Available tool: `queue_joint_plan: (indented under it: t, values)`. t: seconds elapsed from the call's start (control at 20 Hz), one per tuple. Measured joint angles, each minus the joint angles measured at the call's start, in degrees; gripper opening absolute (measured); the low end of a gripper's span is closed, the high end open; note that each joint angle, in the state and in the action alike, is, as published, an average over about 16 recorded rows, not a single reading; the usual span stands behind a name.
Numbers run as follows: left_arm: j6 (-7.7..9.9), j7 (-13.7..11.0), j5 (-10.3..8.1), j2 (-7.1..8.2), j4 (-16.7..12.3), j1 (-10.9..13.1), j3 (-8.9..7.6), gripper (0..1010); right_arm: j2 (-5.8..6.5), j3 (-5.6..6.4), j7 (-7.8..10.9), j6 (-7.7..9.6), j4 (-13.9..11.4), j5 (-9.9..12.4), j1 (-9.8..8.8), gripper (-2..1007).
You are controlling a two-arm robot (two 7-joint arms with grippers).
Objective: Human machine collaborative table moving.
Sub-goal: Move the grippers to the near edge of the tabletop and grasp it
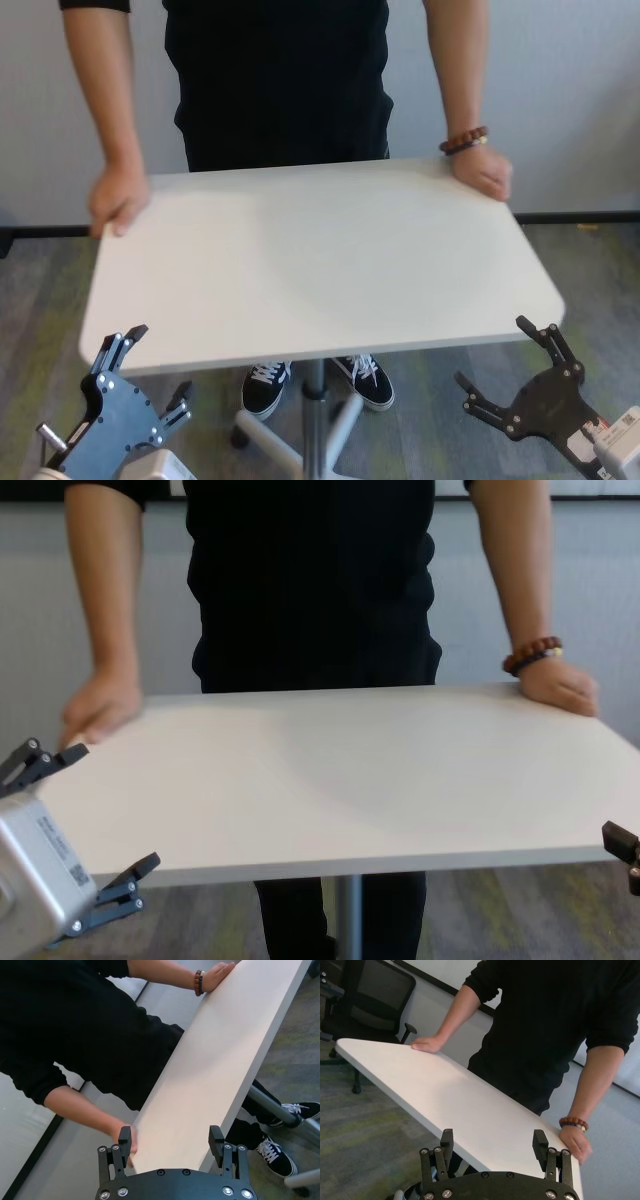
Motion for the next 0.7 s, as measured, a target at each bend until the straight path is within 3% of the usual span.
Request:
queue_joint_plan:
  t: [0.7]
  values:
    - [0.00,0.0,0.00,0.00,0.0,0.0,0.00,1001,0.00,0.00,0.00,0.00,0.0,0.0,0.00,1005]
